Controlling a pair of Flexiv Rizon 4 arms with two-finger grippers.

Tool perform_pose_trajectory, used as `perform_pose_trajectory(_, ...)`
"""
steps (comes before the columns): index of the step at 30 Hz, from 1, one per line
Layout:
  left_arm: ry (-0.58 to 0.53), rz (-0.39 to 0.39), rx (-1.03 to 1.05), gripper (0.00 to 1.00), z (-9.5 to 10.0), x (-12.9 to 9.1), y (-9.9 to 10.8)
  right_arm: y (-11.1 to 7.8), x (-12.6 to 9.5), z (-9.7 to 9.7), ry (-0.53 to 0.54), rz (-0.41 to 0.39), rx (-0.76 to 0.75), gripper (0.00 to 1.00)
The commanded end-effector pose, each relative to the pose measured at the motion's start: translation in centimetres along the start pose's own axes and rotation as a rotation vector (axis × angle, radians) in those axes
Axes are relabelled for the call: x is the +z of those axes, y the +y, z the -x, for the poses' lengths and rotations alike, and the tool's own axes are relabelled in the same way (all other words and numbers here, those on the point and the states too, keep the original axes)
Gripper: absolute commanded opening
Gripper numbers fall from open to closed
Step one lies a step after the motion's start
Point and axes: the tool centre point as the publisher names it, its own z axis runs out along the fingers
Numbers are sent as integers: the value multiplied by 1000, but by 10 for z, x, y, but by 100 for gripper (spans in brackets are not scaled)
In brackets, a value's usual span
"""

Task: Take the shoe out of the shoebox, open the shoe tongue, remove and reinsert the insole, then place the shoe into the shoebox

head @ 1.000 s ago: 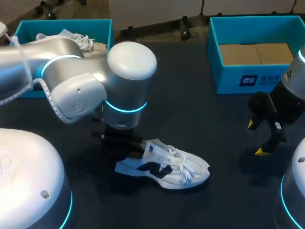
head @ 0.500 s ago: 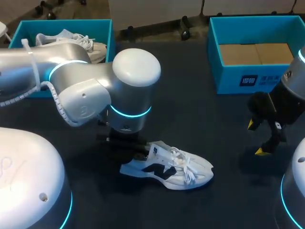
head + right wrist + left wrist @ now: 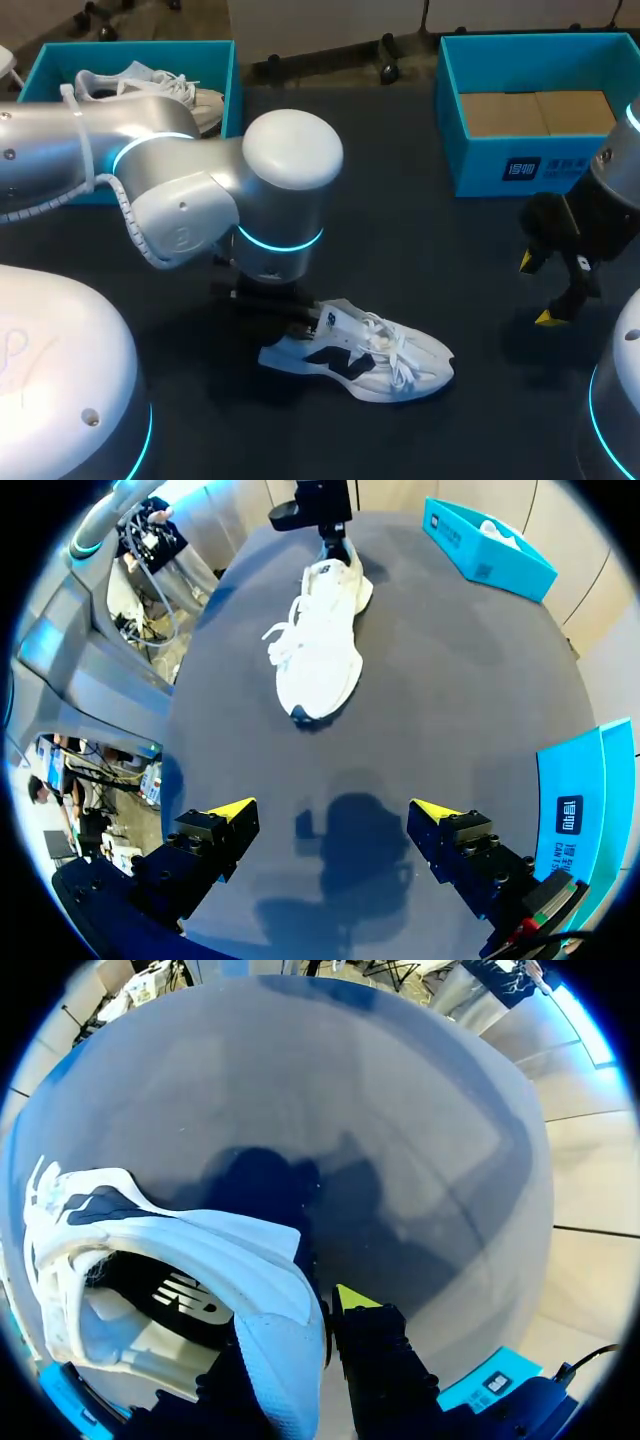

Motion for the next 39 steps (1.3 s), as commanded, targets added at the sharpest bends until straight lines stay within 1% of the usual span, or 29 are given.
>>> perform_pose_trajectory(1, -4, -7, 9, 0, 1, 4, 3, -1, 1, -1, -1, 0, -1, 100)
perform_pose_trajectory(2, -8, -9, 13, 0, 0, 5, 3, -1, 1, -1, -1, 0, -1, 100)
perform_pose_trajectory(3, -8, -9, 15, 2, 0, 6, 4, -1, 1, -1, -1, 0, -1, 100)
perform_pose_trajectory(6, -24, -18, 13, 49, -1, 6, 6, -1, 1, -1, -1, 0, -1, 100)
perform_pose_trajectory(7, -33, -24, 15, 81, -2, 6, 6, -1, 1, -1, -1, 0, -1, 100)
perform_pose_trajectory(8, -36, -23, 17, 94, -3, 4, 5, -1, 1, -1, -1, 0, -1, 100)
perform_pose_trajectory(9, -43, -19, 20, 100, -4, 2, 4, -1, 1, -1, -1, 0, -1, 100)
perform_pose_trajectory(13, -73, -12, 32, 100, -7, -7, 3, -1, 1, -1, -1, 0, -1, 100)
perform_pose_trajectory(17, -122, -10, 41, 100, -12, -22, 1, -1, 1, -1, -1, 0, -1, 100)
perform_pose_trajectory(21, -186, -11, 17, 100, -20, -45, -4, -1, 1, -1, -1, 0, -1, 100)
perform_pose_trajectory(23, -227, -36, -5, 100, -26, -59, -6, -1, 1, -1, -1, 0, -1, 100)
perform_pose_trajectory(26, -267, -45, -38, 100, -32, -77, -7, -1, 1, -1, -1, 0, -1, 100)
perform_pose_trajectory(27, -289, -51, -55, 100, -35, -85, -8, -1, 1, -1, -1, 0, -1, 100)
perform_pose_trajectory(30, -321, -59, -85, 100, -41, -101, -11, -1, 1, -1, -1, 0, -1, 100)
perform_pose_trajectory(31, -325, -55, -88, 100, -42, -102, -11, -1, 1, -1, -1, 0, -1, 100)
perform_pose_trajectory(32, -349, -58, -109, 100, -47, -109, -14, -1, 1, -1, -1, 0, -1, 100)
perform_pose_trajectory(33, -359, -66, -130, 100, -48, -111, -14, -1, 1, -1, -1, 0, -1, 100)
perform_pose_trajectory(35, -405, -126, -211, 100, -56, -118, -13, -1, 1, -1, -1, 0, -1, 100)
perform_pose_trajectory(37, -449, -221, -256, 100, -62, -120, -11, -1, 1, -1, -1, 0, -1, 100)
perform_pose_trajectory(39, -496, -262, -320, 100, -68, -120, -11, -1, 1, -1, -1, 0, -1, 100)
